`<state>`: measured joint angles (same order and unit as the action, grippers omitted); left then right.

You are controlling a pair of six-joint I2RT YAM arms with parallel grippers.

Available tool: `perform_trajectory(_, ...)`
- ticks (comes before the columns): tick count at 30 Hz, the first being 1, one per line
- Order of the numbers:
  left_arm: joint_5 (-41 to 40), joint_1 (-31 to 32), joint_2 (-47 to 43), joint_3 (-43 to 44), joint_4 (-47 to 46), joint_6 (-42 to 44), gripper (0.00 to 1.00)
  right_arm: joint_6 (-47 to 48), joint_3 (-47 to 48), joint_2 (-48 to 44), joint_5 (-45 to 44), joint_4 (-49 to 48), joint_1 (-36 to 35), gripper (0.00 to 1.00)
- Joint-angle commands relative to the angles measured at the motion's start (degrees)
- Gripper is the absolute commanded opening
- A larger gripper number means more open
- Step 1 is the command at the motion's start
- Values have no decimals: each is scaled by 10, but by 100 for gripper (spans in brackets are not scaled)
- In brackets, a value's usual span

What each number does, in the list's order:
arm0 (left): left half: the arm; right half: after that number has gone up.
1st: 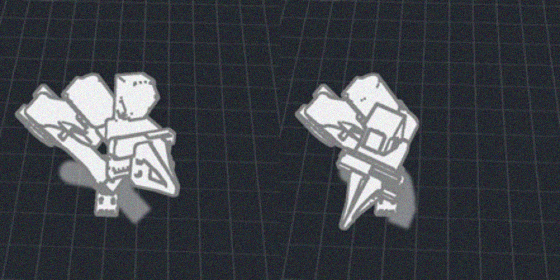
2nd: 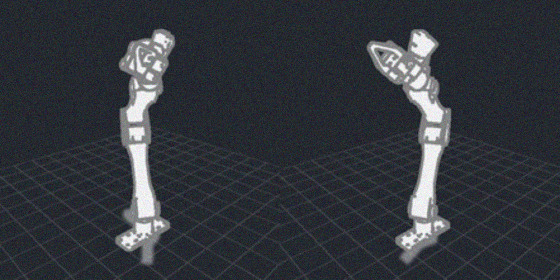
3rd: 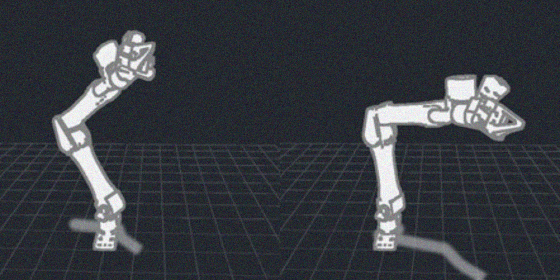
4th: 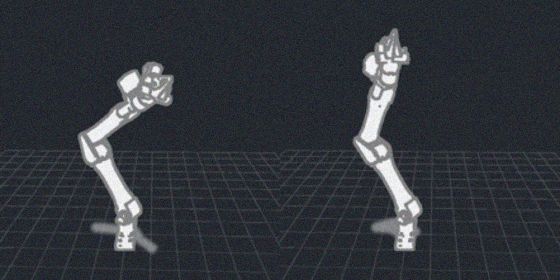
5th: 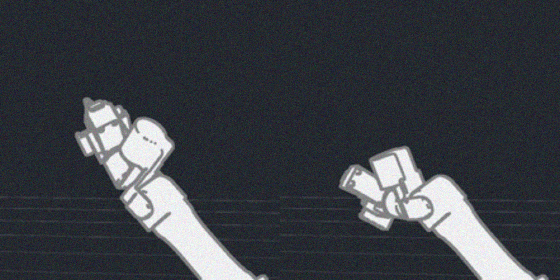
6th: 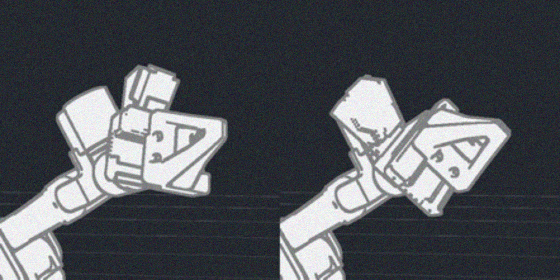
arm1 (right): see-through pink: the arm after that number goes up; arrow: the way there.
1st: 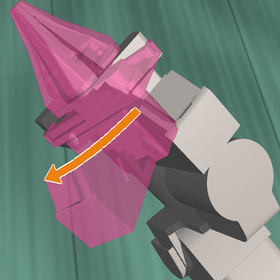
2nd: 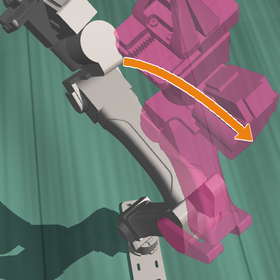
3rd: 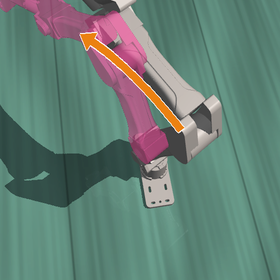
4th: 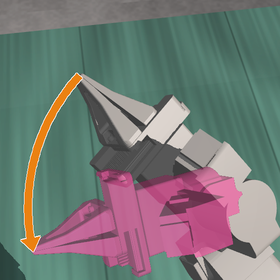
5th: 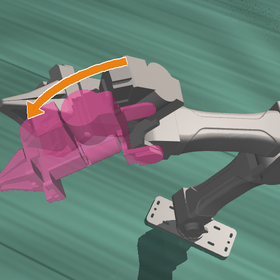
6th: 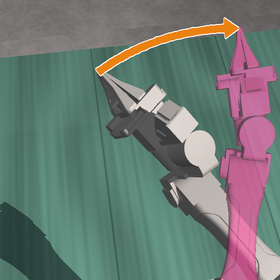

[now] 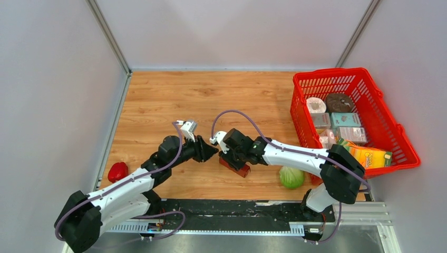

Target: Fold the paper box

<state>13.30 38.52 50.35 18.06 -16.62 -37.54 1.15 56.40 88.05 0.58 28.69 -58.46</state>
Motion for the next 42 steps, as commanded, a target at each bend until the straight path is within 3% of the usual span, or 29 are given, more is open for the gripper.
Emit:
perform_trajectory(1,23,0,33,43,-45,67,44,18,17,12,61,-39,10,20)
perform_trajectory(7,45,2,75,38,-104,67,34,21,15,5,93,-39,26,20)
perform_trajectory(20,47,23,123,41,-136,55,32,20,13,4,110,-44,30,19)
perform_trajectory(25,40,27,111,43,-95,72,30,18,13,4,108,-46,31,19)
perform_trajectory(31,7,39,88,52,-22,102,34,18,14,1,110,-46,31,19)
perform_trajectory(42,-13,51,85,51,7,110,33,18,13,-4,113,-47,32,19)
